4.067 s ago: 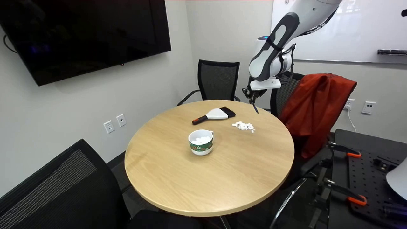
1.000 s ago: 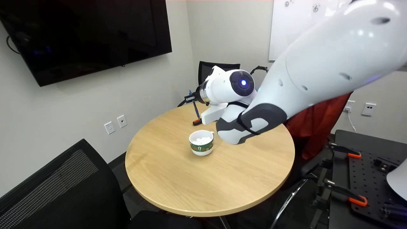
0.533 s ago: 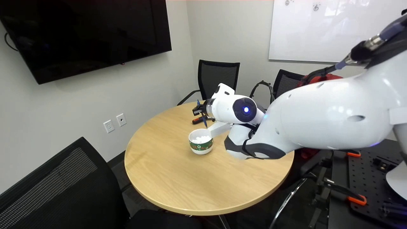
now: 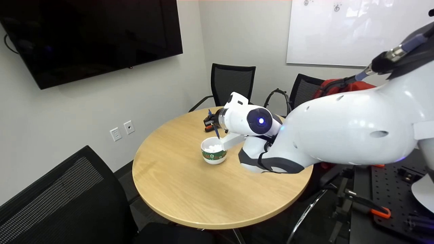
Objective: Use the pen to stir the contents in the mug then empty the mug.
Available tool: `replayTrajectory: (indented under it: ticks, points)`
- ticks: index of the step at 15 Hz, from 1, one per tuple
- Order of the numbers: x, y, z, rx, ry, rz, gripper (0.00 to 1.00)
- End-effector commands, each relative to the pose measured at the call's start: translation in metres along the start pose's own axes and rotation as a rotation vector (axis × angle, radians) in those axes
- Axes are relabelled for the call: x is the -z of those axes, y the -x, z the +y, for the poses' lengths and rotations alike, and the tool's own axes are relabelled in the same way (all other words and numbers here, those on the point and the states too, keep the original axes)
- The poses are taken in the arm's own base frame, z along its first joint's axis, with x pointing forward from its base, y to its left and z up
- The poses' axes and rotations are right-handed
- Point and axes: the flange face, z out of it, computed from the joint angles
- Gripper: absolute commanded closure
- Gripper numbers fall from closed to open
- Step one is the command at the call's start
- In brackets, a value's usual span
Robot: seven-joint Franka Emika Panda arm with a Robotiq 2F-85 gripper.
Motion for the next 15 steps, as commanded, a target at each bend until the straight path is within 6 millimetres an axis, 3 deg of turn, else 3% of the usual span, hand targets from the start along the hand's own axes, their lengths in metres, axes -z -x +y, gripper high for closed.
replayTrajectory:
  ticks: [1,9,10,15]
  points:
    - [-0.008,0.01,-0.017,0.026,-0.028,0.024,0.96]
    - [-0.034,0.039,-0.031,0.087,-0.059,0.017,0.96]
    - [-0.034,0.032,-0.033,0.09,-0.062,0.009,0.96]
    - [-0.047,0.05,-0.053,0.095,-0.121,-0.048,0.96]
